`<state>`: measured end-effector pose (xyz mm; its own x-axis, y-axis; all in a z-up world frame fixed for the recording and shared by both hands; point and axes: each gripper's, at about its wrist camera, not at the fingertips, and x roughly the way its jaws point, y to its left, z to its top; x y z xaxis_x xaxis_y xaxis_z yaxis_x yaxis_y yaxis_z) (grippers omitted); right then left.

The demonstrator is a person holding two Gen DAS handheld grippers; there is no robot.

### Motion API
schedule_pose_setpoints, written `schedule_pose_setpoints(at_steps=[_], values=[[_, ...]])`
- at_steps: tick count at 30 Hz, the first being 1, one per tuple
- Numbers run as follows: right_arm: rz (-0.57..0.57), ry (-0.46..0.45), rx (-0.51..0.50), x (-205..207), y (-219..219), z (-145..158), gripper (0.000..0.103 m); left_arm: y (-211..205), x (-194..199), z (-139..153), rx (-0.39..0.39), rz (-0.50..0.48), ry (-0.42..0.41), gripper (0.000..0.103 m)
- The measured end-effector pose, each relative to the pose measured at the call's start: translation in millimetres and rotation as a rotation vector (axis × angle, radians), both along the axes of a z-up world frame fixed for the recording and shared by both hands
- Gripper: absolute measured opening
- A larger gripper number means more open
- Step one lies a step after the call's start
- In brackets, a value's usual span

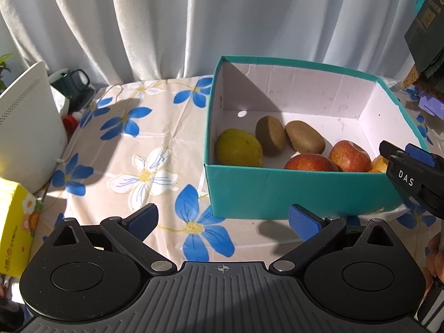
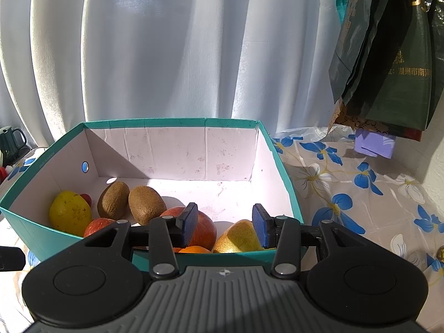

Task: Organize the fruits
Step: 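Carry the orange into the teal box and open right tool, then withdraw both tools from the box and raise them above it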

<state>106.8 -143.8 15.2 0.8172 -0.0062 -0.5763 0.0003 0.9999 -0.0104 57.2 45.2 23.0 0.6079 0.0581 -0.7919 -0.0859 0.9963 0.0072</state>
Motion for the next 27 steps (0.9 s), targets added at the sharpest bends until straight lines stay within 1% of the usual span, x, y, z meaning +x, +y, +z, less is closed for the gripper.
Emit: schedule_pose_setpoints(at_steps=[2,4,5,6,7,9,15,16,17,18,20,22,27], values=[[-0.002,0.000,0.000,-0.2,-0.1,-0.1,0.046,-1.9,0.4,-0.9,0.003,-0.013,0.009,0.102],[0.001,0.004,0.001,0.6,-1.0,-0.4,0.055,-3.6,0.6,-1.6,0.008,-0.023,0.016,0.102],[0.006,0.006,0.003,1.0,-0.9,-0.4,0.056,-4.2,0.5,-1.7,0.010,-0.028,0.019,0.102],[0.010,0.008,0.005,1.4,-0.7,-0.3,0.059,-5.1,0.6,-1.8,0.011,-0.035,0.023,0.102],[0.020,0.012,0.013,2.4,-0.7,-0.1,0.065,-6.0,1.1,-2.1,0.009,-0.045,0.026,0.102],[0.043,0.021,0.032,3.7,-0.3,0.3,0.071,-7.0,0.8,-1.9,0.009,-0.051,0.026,0.103],[0.054,0.046,0.044,3.7,0.5,2.5,0.073,-4.2,2.9,-1.9,-0.008,-0.052,0.034,0.103],[0.056,0.047,0.068,2.5,-0.9,4.2,0.075,-3.5,3.2,-1.7,-0.011,-0.051,0.035,0.103],[0.067,0.042,0.102,0.3,-2.6,6.8,0.080,-3.0,3.6,-1.6,-0.014,-0.051,0.036,0.103],[0.059,0.028,0.118,-3.3,-3.3,10.2,0.101,-2.9,3.9,-1.5,-0.016,-0.050,0.037,0.103],[0.045,-0.014,0.129,-11.0,-4.8,17.9,0.103,-4.1,4.7,-1.7,-0.006,-0.052,0.039,0.103],[0.054,0.000,0.140,-13.2,-6.4,24.2,0.103,-6.4,5.0,-1.6,0.008,-0.053,0.036,0.103],[0.036,0.054,0.160,-21.4,-10.9,33.1,0.103,-11.8,5.2,0.6,0.002,-0.076,0.025,0.103]])
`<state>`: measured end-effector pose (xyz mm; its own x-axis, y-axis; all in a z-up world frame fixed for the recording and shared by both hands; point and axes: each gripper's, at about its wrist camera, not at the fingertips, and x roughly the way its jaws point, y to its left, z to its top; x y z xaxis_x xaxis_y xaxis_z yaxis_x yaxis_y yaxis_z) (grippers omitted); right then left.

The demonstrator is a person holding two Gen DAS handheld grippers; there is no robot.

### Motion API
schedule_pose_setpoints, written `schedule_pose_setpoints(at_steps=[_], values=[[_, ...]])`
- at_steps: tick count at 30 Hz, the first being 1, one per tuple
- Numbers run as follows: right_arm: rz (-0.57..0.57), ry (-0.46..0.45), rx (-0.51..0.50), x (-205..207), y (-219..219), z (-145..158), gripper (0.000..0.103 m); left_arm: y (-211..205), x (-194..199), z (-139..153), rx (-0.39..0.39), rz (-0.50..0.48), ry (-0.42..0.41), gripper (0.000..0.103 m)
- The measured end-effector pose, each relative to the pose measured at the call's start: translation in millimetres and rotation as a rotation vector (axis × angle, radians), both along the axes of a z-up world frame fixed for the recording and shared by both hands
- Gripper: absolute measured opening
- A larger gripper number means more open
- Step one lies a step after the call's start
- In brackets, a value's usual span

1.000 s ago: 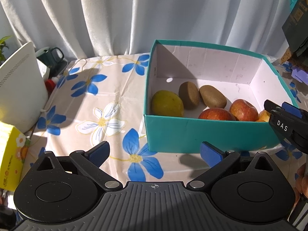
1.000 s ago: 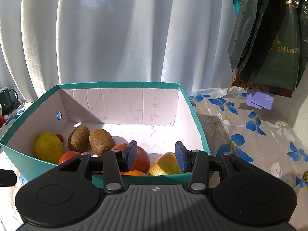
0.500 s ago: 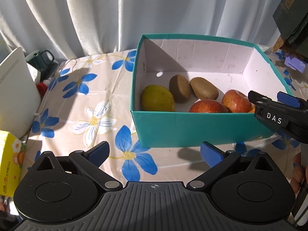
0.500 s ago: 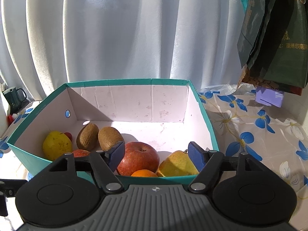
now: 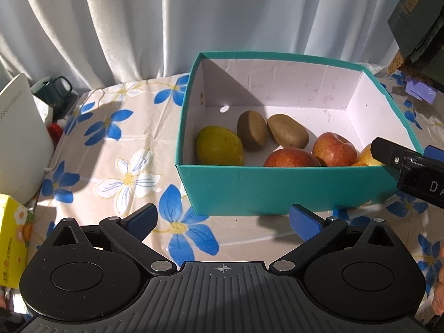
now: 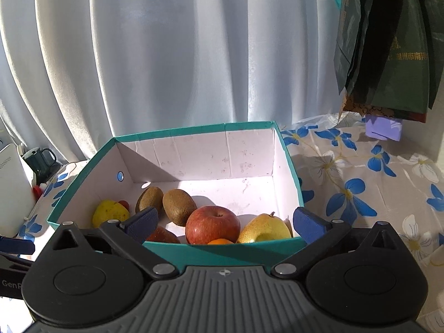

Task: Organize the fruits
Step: 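Withdraw both tools from the box and raise them above it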

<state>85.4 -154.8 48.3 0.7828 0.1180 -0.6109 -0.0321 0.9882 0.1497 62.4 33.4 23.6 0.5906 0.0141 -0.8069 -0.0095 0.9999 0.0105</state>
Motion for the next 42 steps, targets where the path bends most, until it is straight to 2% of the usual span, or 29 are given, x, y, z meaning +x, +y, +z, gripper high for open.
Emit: schedule_pose_setpoints(at_steps=[6,12,17,21,26,31,36,39,42], values=[[-0.084,0.097,-0.052,-10.6,-1.9,7.2,0.103,-8.0,-0.6,4.4,-0.035,-0.050,-0.017,0.103],[-0.070,0.249,-0.163,-11.4,2.4,11.8,0.103,-25.0,-1.6,4.8,0.071,-0.087,-0.021,0.103],[-0.055,0.312,-0.161,-13.8,2.2,8.2,0.103,-29.2,1.5,8.3,0.101,-0.119,0.002,0.103],[-0.066,0.400,-0.148,-5.5,-1.0,4.2,0.103,-31.5,9.6,10.6,0.141,-0.101,0.006,0.103],[-0.061,0.515,-0.188,9.0,1.4,-7.0,0.103,-33.5,21.3,5.6,0.169,-0.085,0.018,0.103],[-0.037,0.562,-0.233,15.2,7.7,-15.4,0.103,-35.8,25.9,0.0,0.125,-0.133,0.077,0.103],[-0.023,0.597,-0.267,23.9,11.5,-17.5,0.103,-40.0,30.6,0.2,0.149,-0.141,0.096,0.103],[-0.015,0.619,-0.286,30.1,14.5,-18.5,0.103,-38.5,37.0,3.4,0.117,-0.148,0.118,0.103],[0.002,0.645,-0.297,37.0,16.5,-19.5,0.103,-37.4,46.8,4.4,0.080,-0.141,0.173,0.103]])
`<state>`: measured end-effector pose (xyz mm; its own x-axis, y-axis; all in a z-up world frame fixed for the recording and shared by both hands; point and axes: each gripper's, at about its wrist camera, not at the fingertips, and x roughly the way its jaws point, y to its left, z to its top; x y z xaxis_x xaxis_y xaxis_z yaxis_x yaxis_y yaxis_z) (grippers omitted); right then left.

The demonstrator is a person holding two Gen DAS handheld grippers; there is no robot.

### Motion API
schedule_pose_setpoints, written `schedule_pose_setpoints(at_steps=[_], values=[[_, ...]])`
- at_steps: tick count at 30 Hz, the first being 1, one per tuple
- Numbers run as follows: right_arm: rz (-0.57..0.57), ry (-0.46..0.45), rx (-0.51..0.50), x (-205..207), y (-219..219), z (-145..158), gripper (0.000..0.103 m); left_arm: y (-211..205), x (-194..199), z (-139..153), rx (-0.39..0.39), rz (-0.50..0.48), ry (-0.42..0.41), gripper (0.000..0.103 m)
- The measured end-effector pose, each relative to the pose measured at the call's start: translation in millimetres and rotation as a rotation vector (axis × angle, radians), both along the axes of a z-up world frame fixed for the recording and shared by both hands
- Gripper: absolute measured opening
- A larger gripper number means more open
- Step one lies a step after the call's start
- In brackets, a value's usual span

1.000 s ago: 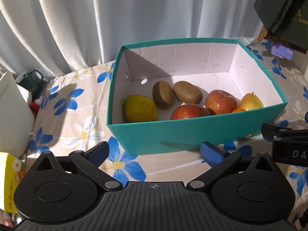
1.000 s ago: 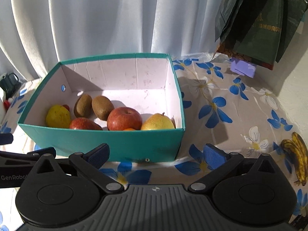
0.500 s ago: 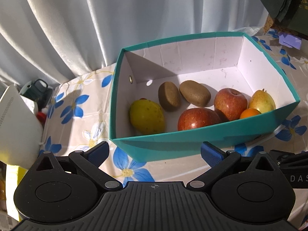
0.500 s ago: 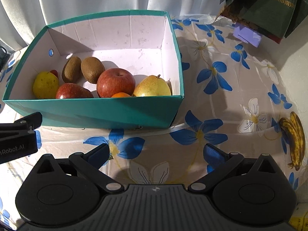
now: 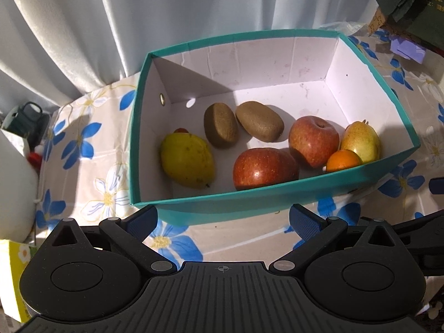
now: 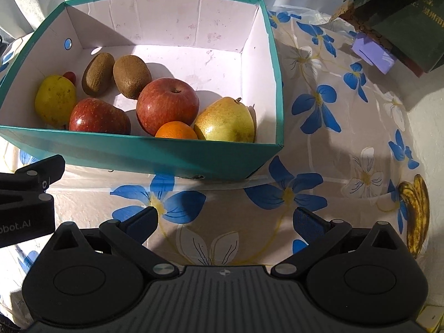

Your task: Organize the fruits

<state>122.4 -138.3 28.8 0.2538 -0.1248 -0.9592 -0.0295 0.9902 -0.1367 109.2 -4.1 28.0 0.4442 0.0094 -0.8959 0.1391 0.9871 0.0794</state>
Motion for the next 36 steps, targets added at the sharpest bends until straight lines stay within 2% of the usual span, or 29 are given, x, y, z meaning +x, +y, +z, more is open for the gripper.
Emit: schedule_pose_setpoints(at_steps=[3,9,16,36], values=[[0.020,0.047,0.021,8.7,3.0,-2.4,0.103,1.2,10.1,-4.2,-0.009,0.009,0.068,0.103],[0.083,0.122,0.037,20.8,11.8,-6.2,0.103,-0.1,17.1,-8.1,0.033,0.025,0.124,0.103],[0.080,0.201,0.100,31.2,9.6,-13.6,0.103,3.7,27.8,-10.5,-0.005,0.046,0.182,0.103],[0.120,0.246,0.089,40.1,7.7,-20.0,0.103,2.3,34.8,-16.6,0.004,0.061,0.228,0.103]])
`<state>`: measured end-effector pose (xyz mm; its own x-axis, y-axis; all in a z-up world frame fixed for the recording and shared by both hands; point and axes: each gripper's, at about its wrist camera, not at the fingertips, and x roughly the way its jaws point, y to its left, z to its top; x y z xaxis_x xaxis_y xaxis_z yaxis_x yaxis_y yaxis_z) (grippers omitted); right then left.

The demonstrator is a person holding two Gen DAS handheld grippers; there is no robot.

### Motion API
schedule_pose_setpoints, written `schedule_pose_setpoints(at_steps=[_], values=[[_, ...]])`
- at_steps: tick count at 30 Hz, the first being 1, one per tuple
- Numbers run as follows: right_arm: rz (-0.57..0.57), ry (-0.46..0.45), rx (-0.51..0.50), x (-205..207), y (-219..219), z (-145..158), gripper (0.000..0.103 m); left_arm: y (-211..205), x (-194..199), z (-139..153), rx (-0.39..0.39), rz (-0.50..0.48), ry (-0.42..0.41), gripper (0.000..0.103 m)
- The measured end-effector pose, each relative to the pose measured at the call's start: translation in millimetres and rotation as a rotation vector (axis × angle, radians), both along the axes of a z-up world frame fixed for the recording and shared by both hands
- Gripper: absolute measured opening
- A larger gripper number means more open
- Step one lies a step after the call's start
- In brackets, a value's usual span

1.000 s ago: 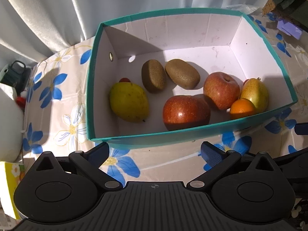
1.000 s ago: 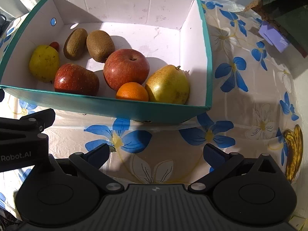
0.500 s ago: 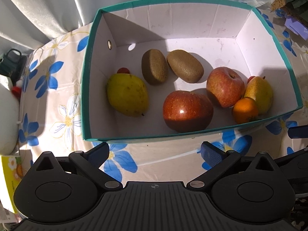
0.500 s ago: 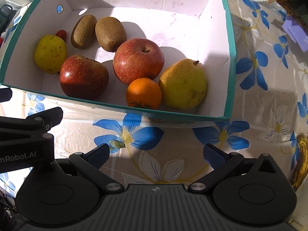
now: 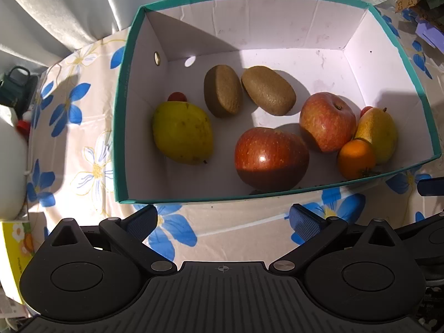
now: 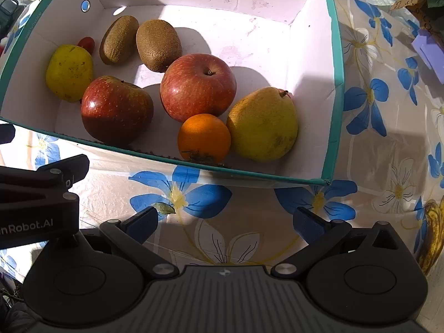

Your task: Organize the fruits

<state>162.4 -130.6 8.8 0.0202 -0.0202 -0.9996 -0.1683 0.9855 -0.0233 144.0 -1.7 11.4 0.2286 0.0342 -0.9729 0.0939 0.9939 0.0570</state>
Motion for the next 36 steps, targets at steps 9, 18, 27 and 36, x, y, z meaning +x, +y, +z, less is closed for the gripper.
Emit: schedule_pose_setpoints(at_steps=[9,18,27,36], values=[[0.004,0.001,-0.002,-1.0,-0.8,-0.8,0.103,-2.3,-1.7,0.3,0.006,-0.010,-0.009,0.103],[0.008,-0.004,-0.008,-2.4,0.2,-0.1,0.103,-2.8,-1.9,0.5,0.011,-0.016,-0.011,0.103],[0.002,-0.007,-0.008,-4.1,-0.9,-0.8,0.103,-5.1,-3.3,1.0,0.016,-0.025,-0.015,0.103],[-0.001,-0.010,-0.009,-5.4,-0.2,0.6,0.103,-6.9,-4.1,1.6,0.020,-0.033,-0.017,0.103]])
